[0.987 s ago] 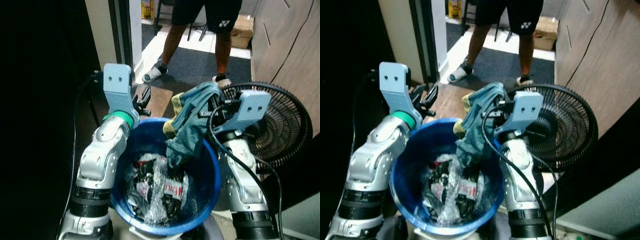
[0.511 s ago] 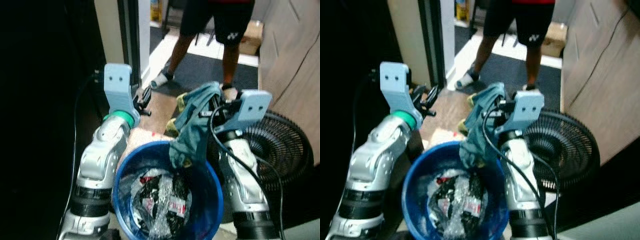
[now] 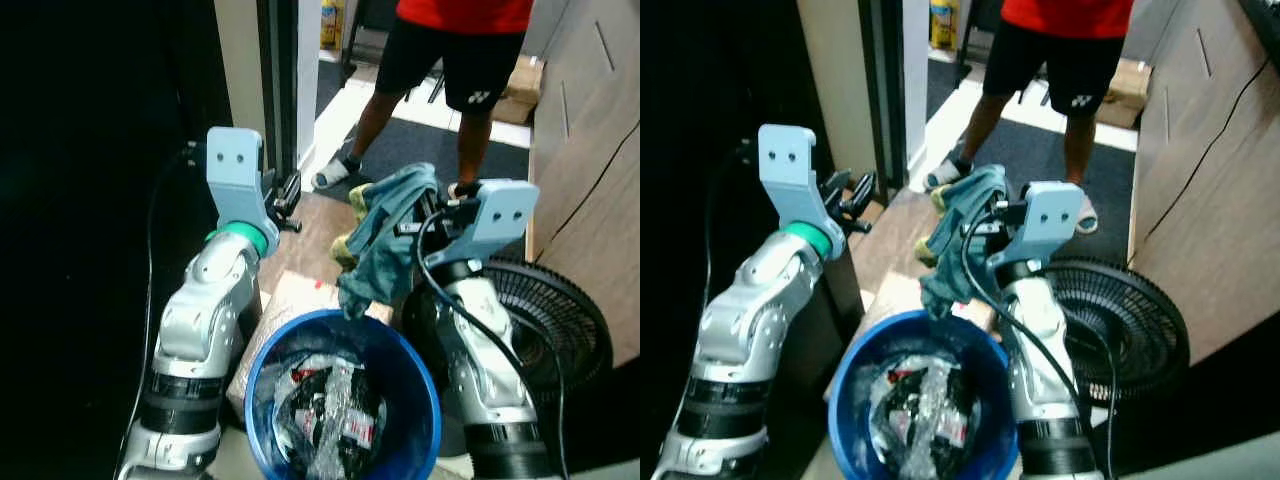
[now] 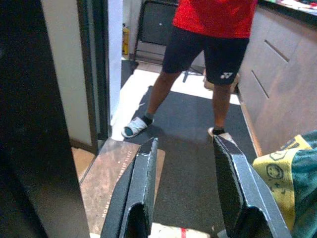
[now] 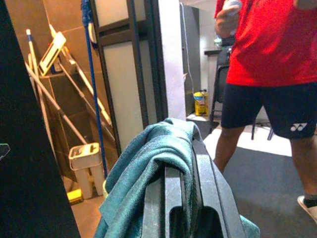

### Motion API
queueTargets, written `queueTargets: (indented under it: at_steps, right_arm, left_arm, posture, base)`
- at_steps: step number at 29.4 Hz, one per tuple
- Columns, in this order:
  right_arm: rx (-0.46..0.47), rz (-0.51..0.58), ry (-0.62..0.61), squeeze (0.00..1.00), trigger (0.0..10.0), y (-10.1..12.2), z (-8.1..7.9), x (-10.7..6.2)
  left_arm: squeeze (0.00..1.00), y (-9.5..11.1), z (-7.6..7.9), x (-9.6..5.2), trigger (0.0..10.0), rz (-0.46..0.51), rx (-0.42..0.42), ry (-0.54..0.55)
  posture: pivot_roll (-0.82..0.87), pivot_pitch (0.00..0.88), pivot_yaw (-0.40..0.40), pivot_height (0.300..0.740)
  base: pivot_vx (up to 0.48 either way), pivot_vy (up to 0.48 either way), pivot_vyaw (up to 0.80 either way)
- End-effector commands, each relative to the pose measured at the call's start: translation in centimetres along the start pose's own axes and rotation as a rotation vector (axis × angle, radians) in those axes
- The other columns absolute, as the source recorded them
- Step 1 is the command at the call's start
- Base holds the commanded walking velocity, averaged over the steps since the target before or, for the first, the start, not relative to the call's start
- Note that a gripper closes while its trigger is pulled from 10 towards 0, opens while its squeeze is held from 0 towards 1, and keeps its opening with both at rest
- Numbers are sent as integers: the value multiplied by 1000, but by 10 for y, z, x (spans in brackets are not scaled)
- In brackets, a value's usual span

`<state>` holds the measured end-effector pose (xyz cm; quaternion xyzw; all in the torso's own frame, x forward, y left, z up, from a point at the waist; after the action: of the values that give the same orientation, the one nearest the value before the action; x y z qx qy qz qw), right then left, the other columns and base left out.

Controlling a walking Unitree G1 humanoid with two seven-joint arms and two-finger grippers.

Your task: Clothes washing

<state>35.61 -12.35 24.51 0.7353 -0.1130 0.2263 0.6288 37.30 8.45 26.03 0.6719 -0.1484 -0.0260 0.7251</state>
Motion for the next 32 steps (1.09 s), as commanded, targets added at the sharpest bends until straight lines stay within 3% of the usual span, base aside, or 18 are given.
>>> queueTargets:
  at_steps: [1,18,32]
  right_arm:
    - [-6,-3,-3,0,10000,-1,0,-1]
    - [-12,-5,5,0,10000,-1,-2,0]
    - [-28,19,-34,0,10000,5,3,0]
  left_arm:
    - [0,-6,1,-1,10000,-25,-3,-4]
    - [0,-9,0,-1,10000,-30,-2,0]
    - [0,3,-4,0,10000,9,11,12]
  posture:
    - [112,55,19,725]
    - [109,44,16,740]
    - [106,46,19,740]
  base:
    - [0,0,0]
    - [0,0,0]
    - [0,0,0]
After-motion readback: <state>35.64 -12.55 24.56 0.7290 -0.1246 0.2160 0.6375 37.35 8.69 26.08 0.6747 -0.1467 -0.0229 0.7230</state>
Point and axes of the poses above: a point about 5 cm out from each wrist's last joint towards the gripper, its own x axis pointing out of the wrist towards the gripper, its own y axis along the axis of the wrist's last joint, z = x × y, the point moved 4 cm from there along x, pointing out of the wrist towards the gripper, and after that the axes turned 3 degrees about x, right-handed, at the moved point
